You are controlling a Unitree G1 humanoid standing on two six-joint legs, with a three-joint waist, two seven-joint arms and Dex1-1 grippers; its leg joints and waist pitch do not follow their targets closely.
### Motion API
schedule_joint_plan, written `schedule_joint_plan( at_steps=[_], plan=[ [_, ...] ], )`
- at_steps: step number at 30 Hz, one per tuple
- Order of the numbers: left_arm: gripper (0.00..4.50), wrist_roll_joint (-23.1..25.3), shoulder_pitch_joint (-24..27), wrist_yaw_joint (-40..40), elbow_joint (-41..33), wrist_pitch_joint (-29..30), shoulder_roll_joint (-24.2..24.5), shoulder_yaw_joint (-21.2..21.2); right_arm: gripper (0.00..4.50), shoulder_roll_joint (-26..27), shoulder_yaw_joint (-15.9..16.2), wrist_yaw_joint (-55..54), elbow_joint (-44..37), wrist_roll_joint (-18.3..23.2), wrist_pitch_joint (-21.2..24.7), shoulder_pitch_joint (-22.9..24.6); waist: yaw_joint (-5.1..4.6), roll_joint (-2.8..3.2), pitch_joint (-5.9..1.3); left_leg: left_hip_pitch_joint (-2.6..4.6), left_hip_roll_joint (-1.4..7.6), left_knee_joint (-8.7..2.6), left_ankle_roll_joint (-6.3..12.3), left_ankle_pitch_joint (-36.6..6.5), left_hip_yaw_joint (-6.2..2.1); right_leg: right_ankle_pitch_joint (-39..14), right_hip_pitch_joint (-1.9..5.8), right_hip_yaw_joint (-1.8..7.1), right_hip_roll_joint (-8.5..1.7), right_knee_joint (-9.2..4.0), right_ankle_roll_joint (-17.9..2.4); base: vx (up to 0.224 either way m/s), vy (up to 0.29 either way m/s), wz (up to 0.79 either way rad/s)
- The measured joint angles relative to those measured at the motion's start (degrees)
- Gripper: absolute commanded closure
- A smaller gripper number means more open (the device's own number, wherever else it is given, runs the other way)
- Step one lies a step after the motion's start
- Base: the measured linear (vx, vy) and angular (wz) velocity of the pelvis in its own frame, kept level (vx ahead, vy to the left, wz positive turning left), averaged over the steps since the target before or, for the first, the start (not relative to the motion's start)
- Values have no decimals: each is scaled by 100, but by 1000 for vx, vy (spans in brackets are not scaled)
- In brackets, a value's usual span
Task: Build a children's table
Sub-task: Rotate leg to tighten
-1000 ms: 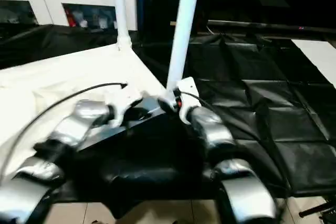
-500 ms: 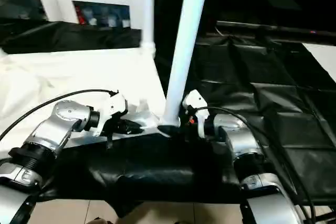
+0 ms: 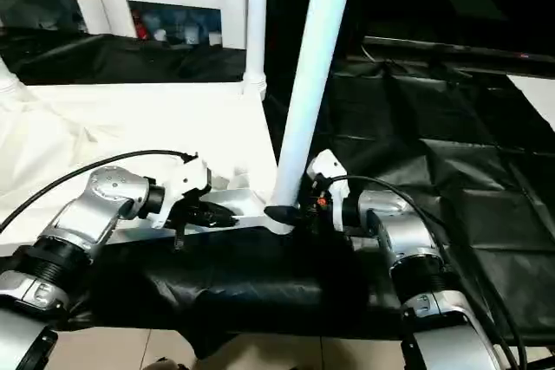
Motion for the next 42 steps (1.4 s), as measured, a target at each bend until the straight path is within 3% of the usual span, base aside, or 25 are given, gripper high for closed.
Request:
schedule_joint_plan(
  at_steps=[4, 8, 13, 16, 19, 22, 23, 25, 33, 39, 42],
  plan=[
    [450, 157, -59, 657, 101, 113, -220, 87, 191, 310, -233, -976, 300, -73, -92, -126, -40, 0, -3, 12, -3, 4, 0, 0, -2, 4, 6, 10, -2, 3, -5, 0, 0, 0],
    [450, 281, -249, 1507, 363, 401, -614, 161, 193, 687, -484, -2319, 850, -164, -206, -484, -169, 5, -5, 14, -16, 5, 0, 0, -7, -10, 6, 14, -7, 1, 21, 0, 0, 0],
    [450, 429, -494, 2320, 729, 513, -1003, 231, 194, 1148, -826, -3800, 1397, -176, -145, -922, -210, 9, -7, 12, -19, 5, 0, 0, -13, -9, 5, 14, -7, -1, 23, 0, 0, 0],
    [450, 451, -531, 2513, 773, 605, -1112, 273, 194, 1294, -875, -4245, 1603, -209, -347, -1019, -220, 17, -12, 11, -21, 5, 0, 0, -14, -9, 5, 14, -7, -2, 23, 0, 0, 0],
    [450, 450, -536, 2492, 773, 626, -1119, 301, 125, 1292, -834, -4185, 1630, -385, -540, -1020, -219, 16, -13, 10, -19, 5, 0, 0, -17, -8, 6, 10, -6, 0, 23, 0, 0, 0],
    [450, 441, -535, 2332, 761, 610, -1079, 318, 119, 1198, -764, -3808, 1597, -442, -595, -982, -225, 16, -13, 8, -19, 5, 0, 0, -18, -1, 6, 10, -6, 0, 14, 0, 0, 0],
    [450, 422, -533, 2252, 761, 581, -1043, 319, 89, 1136, -738, -3611, 1596, -450, -605, -979, -226, 16, -13, 6, -17, 5, 0, 0, -17, 2, 5, 8, -5, -1, 9, 0, 0, 0],
    [450, 392, -515, 2104, 751, 516, -970, 310, 80, 1027, -648, -3270, 1498, -452, -630, -906, -223, 16, -13, 7, -15, 2, 0, 0, -16, 13, 5, 4, -3, 1, -10, 0, 0, 0],
    [450, 232, -309, 1083, 472, 230, -506, 233, 80, 448, -315, -1462, 941, -378, -748, -516, -172, 15, -10, 0, -6, -8, 0, 0, -11, 10, -1, -6, 2, -2, -6, 0, 0, 0],
    [450, 52, -201, 162, 311, 125, -243, 60, 80, -25, -13, -78, 264, -132, -385, -179, -32, 21, -3, -4, -3, 0, 1, 0, -1, 9, 0, -4, -1, -4, -7, 0, 0, 0],
    [450, 18, -160, -34, 261, 59, -168, 14, 110, -124, 76, 192, 125, -124, -317, -119, 1, 22, -3, -2, -2, 0, 0, 0, 0, 10, 0, -4, -1, -1, -7, 0, 0, 0]
  ],
)
